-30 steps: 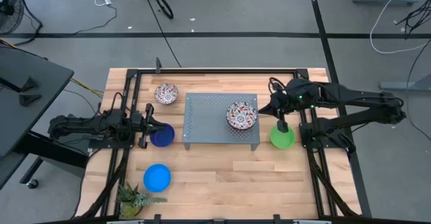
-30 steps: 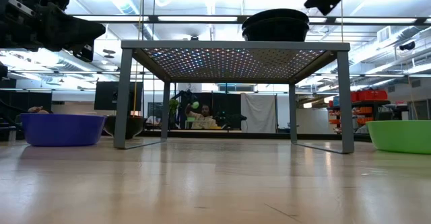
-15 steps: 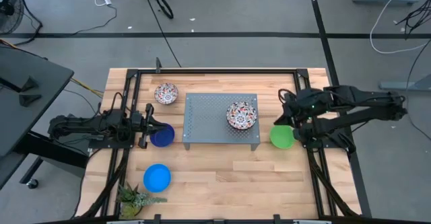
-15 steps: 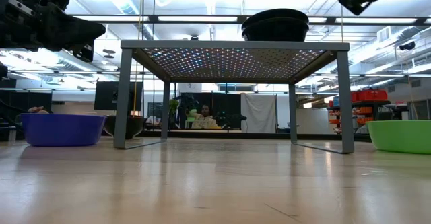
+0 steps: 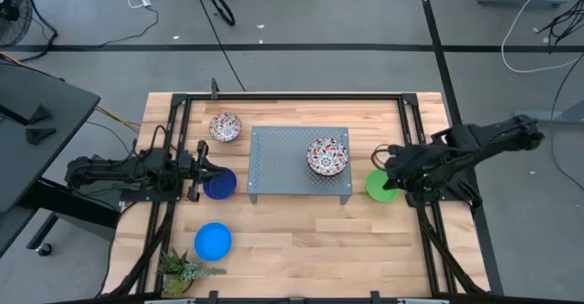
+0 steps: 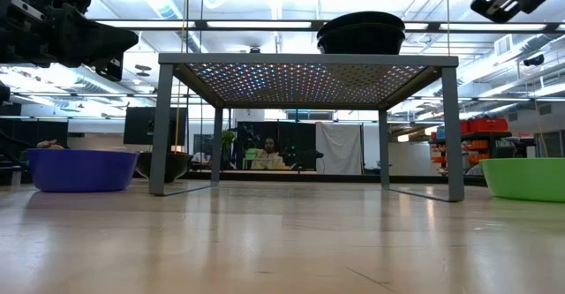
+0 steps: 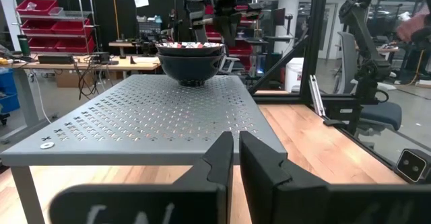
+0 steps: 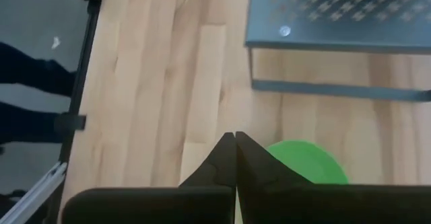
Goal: Pick & Place Mini bowls
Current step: Put the green bowl on the shelf
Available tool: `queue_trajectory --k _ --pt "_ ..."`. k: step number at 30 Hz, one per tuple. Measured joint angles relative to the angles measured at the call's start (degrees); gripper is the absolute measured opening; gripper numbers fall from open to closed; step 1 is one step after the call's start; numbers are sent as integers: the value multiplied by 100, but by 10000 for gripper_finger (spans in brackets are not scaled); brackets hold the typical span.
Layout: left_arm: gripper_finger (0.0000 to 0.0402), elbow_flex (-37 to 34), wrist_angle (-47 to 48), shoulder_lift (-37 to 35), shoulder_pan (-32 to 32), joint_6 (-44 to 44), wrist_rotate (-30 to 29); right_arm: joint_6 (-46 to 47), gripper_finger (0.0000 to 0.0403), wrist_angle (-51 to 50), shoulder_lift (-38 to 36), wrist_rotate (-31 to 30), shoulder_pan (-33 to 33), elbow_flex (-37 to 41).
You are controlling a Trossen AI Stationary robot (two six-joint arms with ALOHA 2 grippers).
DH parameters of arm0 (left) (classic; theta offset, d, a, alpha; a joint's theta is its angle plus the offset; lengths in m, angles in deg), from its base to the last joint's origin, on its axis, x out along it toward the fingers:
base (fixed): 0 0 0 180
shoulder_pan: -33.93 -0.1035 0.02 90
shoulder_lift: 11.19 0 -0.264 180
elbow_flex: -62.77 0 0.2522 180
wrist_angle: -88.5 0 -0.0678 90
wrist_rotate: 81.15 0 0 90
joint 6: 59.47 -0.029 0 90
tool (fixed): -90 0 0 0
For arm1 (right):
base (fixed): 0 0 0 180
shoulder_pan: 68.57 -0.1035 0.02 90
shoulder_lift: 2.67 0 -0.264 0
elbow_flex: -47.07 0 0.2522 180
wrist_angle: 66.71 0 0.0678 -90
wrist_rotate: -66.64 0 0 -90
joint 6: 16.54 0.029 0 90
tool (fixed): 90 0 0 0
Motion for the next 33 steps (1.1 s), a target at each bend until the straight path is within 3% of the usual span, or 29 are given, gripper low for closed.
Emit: queue_trajectory --k 6,20,33 --pt "32 0 0 -1 0 0 -1 337 0 -135 207 -376 -400 86" --pt "32 -1 0 -2 -1 2 -1 1083 0 32 421 -458 -894 1327" --pt "32 1 0 0 1 0 -1 917 0 501 421 -697 -1479 1951"
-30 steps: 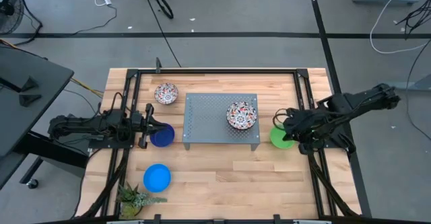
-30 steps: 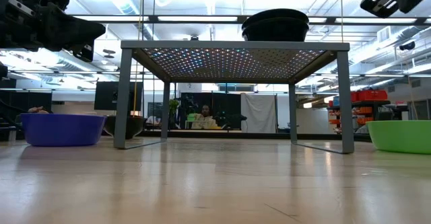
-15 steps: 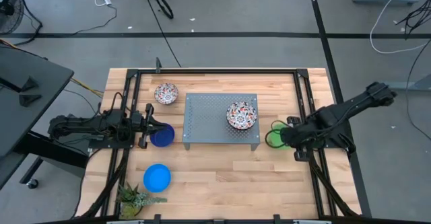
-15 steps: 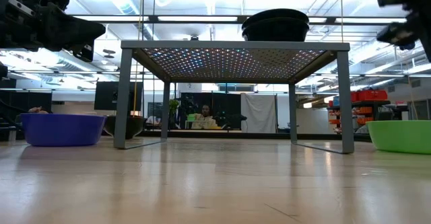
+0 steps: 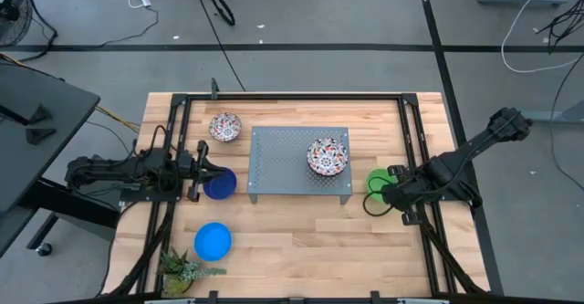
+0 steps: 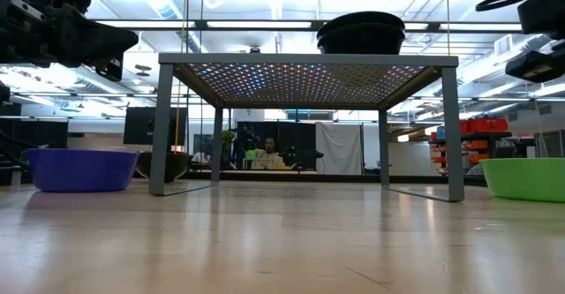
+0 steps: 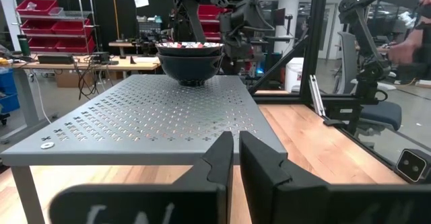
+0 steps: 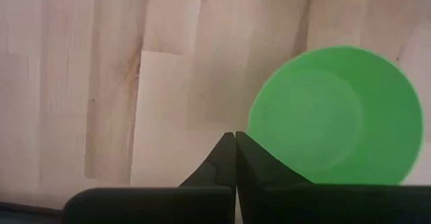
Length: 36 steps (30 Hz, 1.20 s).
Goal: Pick & Place Mini bowls
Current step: Put the green bowl on the shelf
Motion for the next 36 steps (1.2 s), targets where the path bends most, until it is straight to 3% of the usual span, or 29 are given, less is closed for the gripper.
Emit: queue_trajectory --k 10,27,36 --pt "32 -2 0 -2 -1 0 1 537 12 128 94 -97 -5 204" --pt "32 0 0 0 0 0 2 819 161 496 710 -596 -1 207" --pt "32 -2 -1 0 -1 1 1 898 186 531 752 -606 -110 374"
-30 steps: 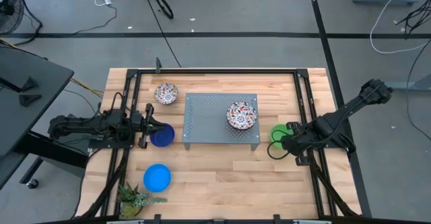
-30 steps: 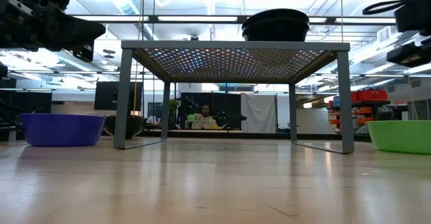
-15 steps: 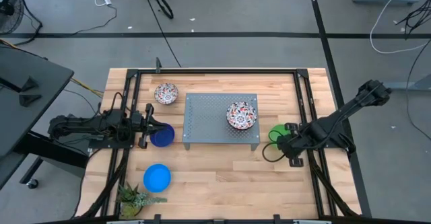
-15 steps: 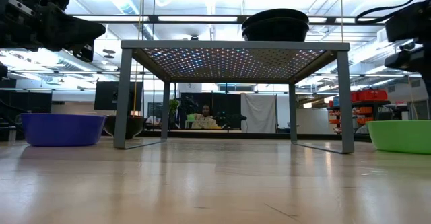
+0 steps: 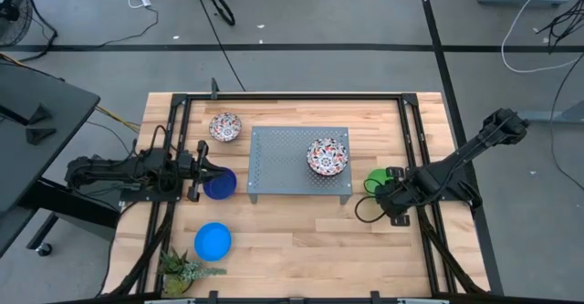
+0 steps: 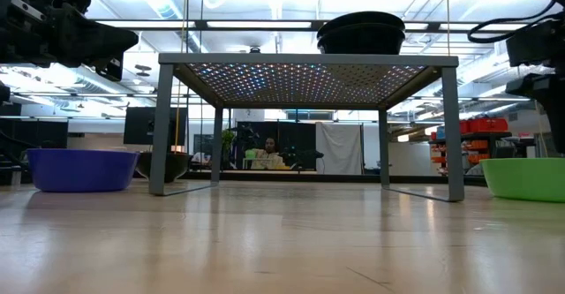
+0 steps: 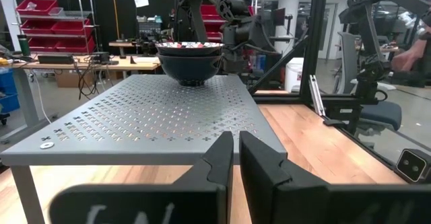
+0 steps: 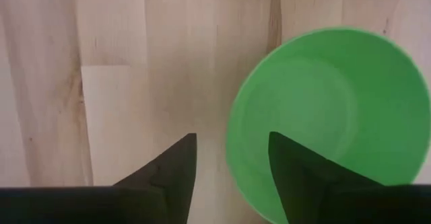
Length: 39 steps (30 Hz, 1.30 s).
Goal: Pick & Place Mini bowls
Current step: Put the green bowl on the shelf
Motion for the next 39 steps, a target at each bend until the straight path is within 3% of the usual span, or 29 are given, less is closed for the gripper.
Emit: queue_trajectory --k 15,39 --pt "32 0 1 0 0 -1 0 -136 173 432 296 -343 -37 4" --pt "32 0 1 -2 1 -1 -1 760 169 367 949 -483 -31 4"
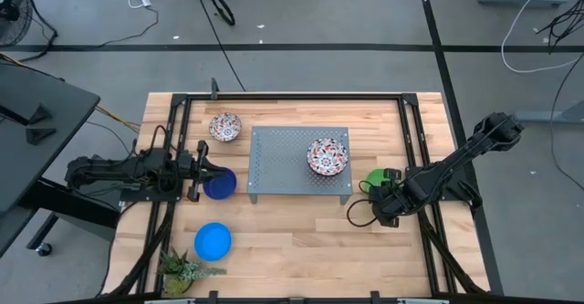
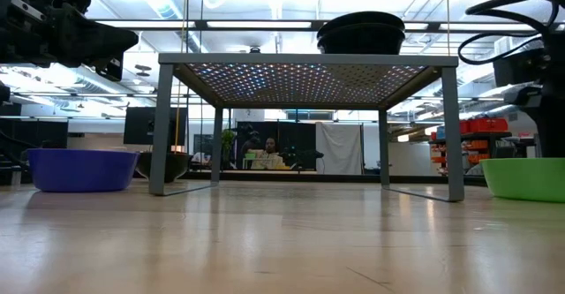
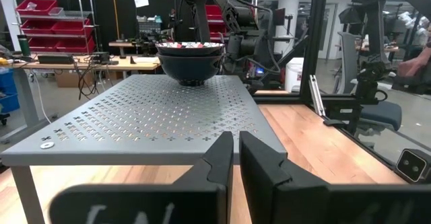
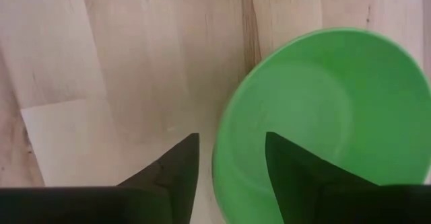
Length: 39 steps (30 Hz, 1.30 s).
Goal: Pick & Place Mini bowls
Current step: Put the green bowl on the shelf
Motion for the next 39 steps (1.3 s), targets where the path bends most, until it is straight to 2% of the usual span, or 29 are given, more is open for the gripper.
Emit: queue_trajectory --k 4,19,29,39 --pt "32 2 -1 2 -2 1 0 1 146 0 -2 55 0 0" --pt "32 1 -1 2 0 0 0 -64 9 216 -7 182 -2 0" --pt "32 0 -1 0 0 0 0 3 3 176 -7 350 0 -74" --pt "32 1 0 0 -1 0 1 399 1 -1091 -246 323 -51 -1117"
